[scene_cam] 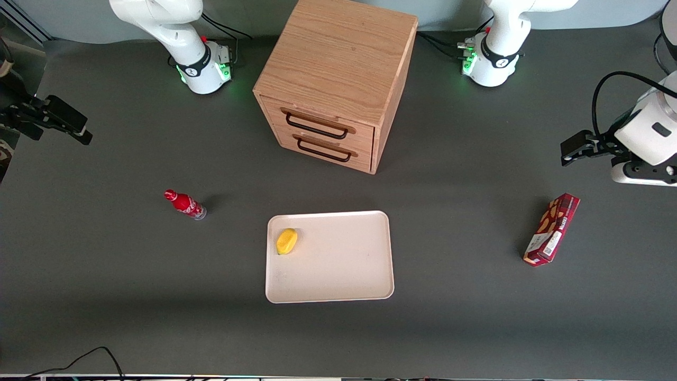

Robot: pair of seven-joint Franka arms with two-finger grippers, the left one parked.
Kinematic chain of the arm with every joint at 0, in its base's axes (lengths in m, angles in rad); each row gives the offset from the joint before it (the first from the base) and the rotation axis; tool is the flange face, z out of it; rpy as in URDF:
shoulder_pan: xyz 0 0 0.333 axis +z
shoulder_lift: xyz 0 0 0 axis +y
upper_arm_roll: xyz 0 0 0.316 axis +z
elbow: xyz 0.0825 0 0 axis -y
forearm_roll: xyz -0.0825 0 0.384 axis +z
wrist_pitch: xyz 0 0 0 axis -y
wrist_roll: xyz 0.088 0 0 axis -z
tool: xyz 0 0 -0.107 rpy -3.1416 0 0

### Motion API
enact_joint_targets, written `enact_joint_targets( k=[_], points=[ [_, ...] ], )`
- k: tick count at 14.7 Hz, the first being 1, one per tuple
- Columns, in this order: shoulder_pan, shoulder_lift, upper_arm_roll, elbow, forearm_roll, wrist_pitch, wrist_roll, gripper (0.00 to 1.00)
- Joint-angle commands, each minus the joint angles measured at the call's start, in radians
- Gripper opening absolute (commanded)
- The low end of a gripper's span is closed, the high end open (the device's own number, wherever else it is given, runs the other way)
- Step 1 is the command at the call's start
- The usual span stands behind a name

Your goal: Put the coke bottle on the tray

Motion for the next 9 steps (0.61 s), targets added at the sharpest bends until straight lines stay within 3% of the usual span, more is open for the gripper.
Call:
enact_joint_targets(
  k=[1,6,9],
  points=[
    [0.001,-0.018,0.003,0.013,-0.008,-0.02,0.052,1.0],
    [0.006,0.012,0.009,-0.031,-0.006,-0.023,0.051,1.0],
    [-0.002,0.063,0.009,-0.15,-0.015,0.072,0.053,1.0]
  ],
)
